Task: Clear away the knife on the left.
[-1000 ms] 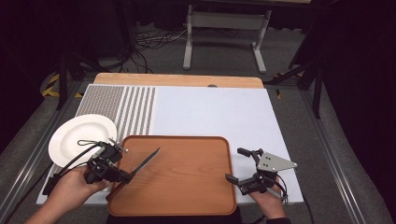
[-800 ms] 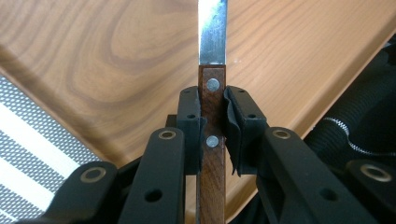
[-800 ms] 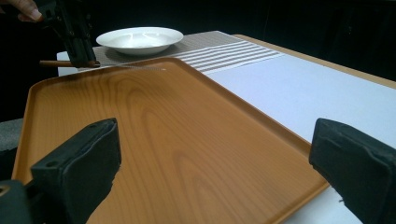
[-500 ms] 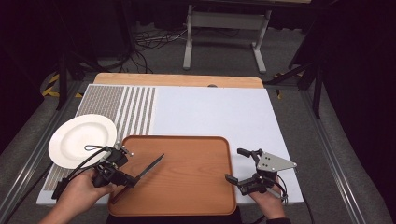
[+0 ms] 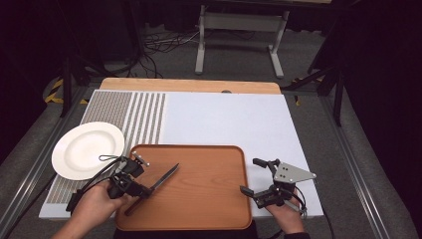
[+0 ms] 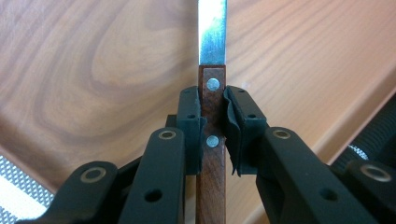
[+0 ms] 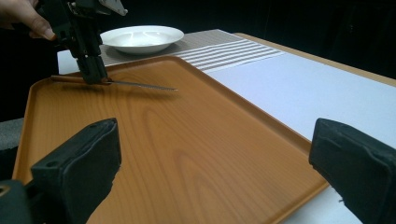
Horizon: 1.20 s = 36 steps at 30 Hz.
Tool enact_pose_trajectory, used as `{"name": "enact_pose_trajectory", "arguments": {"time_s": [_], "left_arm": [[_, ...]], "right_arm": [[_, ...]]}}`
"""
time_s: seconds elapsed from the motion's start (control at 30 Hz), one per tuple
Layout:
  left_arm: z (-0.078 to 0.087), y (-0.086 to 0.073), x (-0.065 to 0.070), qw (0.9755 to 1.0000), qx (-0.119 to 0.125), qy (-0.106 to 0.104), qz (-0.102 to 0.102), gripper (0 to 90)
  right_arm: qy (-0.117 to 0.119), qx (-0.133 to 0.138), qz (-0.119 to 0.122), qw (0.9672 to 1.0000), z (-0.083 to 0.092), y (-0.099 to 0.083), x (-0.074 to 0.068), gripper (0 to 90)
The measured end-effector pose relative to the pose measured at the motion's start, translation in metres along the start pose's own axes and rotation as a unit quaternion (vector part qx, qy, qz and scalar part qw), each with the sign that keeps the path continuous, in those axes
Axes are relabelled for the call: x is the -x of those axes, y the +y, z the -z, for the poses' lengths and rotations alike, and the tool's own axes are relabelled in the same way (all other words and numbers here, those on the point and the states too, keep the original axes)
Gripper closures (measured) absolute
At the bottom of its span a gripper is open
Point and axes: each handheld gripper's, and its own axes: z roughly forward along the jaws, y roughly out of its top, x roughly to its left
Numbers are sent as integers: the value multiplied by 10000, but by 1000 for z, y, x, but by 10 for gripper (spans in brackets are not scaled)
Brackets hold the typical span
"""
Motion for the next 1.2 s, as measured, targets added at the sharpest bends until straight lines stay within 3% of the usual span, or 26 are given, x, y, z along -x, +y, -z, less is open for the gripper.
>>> {"name": "enact_pose_trajectory", "arguments": {"time_s": [0.63,1.2], "left_arm": [[-7,1,0,9998,-101,145,90,775],[-8,-1,-1,9997,-137,187,16,759]], "right_arm": [[14,-20,-5,10000,-1,0,0,31],[3,-56,9,10000,-1,-1,0,32]]}}
